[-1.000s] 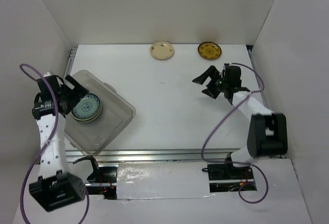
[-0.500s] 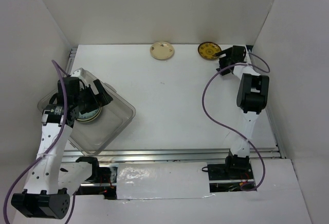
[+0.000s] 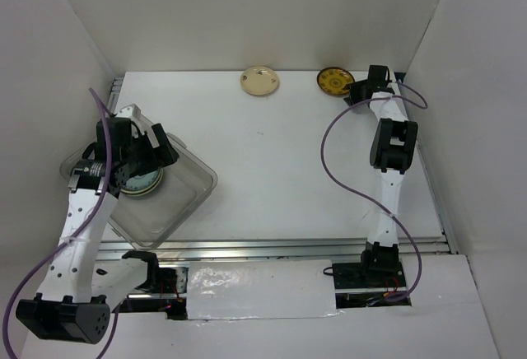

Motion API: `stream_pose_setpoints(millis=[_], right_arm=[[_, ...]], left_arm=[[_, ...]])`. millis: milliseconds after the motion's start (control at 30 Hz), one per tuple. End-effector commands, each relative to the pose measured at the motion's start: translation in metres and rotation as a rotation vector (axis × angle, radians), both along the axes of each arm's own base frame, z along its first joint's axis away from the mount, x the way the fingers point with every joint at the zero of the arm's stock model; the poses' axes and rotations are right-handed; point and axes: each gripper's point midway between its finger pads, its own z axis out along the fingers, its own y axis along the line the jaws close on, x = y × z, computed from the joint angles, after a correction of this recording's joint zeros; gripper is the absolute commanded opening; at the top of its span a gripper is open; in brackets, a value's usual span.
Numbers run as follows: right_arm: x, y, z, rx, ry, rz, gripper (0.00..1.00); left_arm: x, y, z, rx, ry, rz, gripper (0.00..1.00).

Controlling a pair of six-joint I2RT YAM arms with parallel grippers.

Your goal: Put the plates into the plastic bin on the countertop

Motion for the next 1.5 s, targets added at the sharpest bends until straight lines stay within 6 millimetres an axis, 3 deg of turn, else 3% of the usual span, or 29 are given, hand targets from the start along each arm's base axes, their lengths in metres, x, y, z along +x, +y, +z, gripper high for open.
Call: stream_pose_setpoints(millis=[0,167,267,433,500,567,633,700,733,767,800,833,867,900,933,967,1000,1033,1067,1100,1133,1167,1200,1233,1267,1300,1333,1433,1467], right_arm=[[0.0,0.0,-0.006,-0.008,0.043,-0.02,0.45],[0.003,0.001,-0.007,-0.022,0.034,-0.005,0.42],[0.002,0.001,-0.012,-0.026,0.034,-0.001,0.28],[0.005,0.0,-0.01,-0.021,0.026,-0.001,0.25],[0.005,0.0,-0.009,-0.017,0.025,0.004,0.13],[0.003,0.0,-0.006,-0.018,0.015,0.012,0.0],[0.0,0.0,0.002,-0.014,-0.001,0.016,0.0],[-0.016,0.003,0.022,-0.06,-0.017,0.045,0.0],[-0.035,0.007,0.008,-0.086,0.025,0.052,0.0],[-0.04,0.008,0.058,-0.166,-0.056,0.067,0.0],[-0.051,0.011,0.069,-0.193,-0.068,0.076,0.0],[-0.073,0.016,0.056,-0.218,-0.04,0.094,0.0],[-0.085,0.026,0.106,-0.273,-0.125,0.122,0.0],[-0.098,0.032,0.116,-0.292,-0.136,0.145,0.0],[-0.121,0.039,0.104,-0.328,-0.107,0.198,0.0],[-0.138,0.053,0.146,-0.37,-0.182,0.215,0.0],[-0.151,0.065,0.155,-0.384,-0.211,0.251,0.0],[-0.176,0.073,0.16,-0.401,-0.227,0.311,0.0],[-0.191,0.097,0.163,-0.388,-0.238,0.387,0.0],[-0.213,0.133,0.155,-0.342,-0.24,0.524,0.0],[-0.229,0.152,0.169,-0.334,-0.292,0.606,0.0],[-0.242,0.17,0.173,-0.299,-0.325,0.672,0.0],[-0.268,0.204,0.173,-0.198,-0.394,0.821,0.0],[-0.286,0.22,0.191,-0.108,-0.461,0.871,0.0],[-0.299,0.231,0.202,-0.044,-0.511,0.92,0.0],[-0.31,0.24,0.208,-0.012,-0.547,0.955,0.0],[-0.324,0.251,0.223,-0.019,-0.58,0.986,0.0],[-0.345,0.266,0.239,-0.038,-0.6,1.041,0.0],[-0.351,0.27,0.244,-0.021,-0.616,1.057,0.0]], left_arm=[[0.005,0.002,0.02,0.023,-0.07,-0.011,0.99],[0.005,0.005,0.019,0.038,-0.068,-0.005,0.99],[0.008,0.006,0.015,0.04,-0.061,-0.003,0.99],[0.011,0.002,0.006,0.028,-0.036,-0.025,0.99],[0.012,0.003,0.007,0.031,-0.043,-0.022,0.99],[0.013,0.004,0.008,0.035,-0.052,-0.015,0.99],[0.017,0.003,0.009,0.033,-0.055,-0.021,0.99],[0.022,-0.003,0.01,0.011,-0.044,-0.049,0.99],[0.026,-0.008,0.014,-0.004,-0.051,-0.067,0.99],[0.03,-0.018,0.024,-0.039,-0.079,-0.107,0.99],[0.037,-0.026,0.029,-0.064,-0.092,-0.127,0.99],[0.041,-0.039,0.035,-0.09,-0.11,-0.171,0.99],[0.049,-0.055,0.057,-0.142,-0.175,-0.22,0.99],[0.06,-0.067,0.059,-0.165,-0.169,-0.253,0.99],[0.063,-0.088,0.064,-0.193,-0.172,-0.315,0.99],[0.076,-0.113,0.075,-0.223,-0.188,-0.391,0.99],[0.082,-0.125,0.078,-0.24,-0.184,-0.427,0.99],[0.09,-0.139,0.092,-0.259,-0.211,-0.463,0.99],[0.105,-0.153,0.079,-0.273,-0.171,-0.492,0.99],[0.107,-0.17,0.078,-0.293,-0.16,-0.536,0.99],[0.114,-0.181,0.088,-0.304,-0.178,-0.561,0.99],[0.126,-0.193,0.069,-0.308,-0.13,-0.58,0.99],[0.13,-0.202,0.066,-0.313,-0.117,-0.596,0.99],[0.138,-0.205,0.071,-0.307,-0.128,-0.6,0.99],[0.148,-0.209,0.053,-0.302,-0.088,-0.584,0.99],[0.152,-0.206,0.047,-0.289,-0.061,-0.561,0.99],[0.156,-0.205,0.05,-0.282,-0.064,-0.559,0.98],[0.155,-0.205,0.038,-0.283,-0.026,-0.542,0.95],[0.151,-0.205,0.043,-0.287,-0.044,-0.546,0.87]])
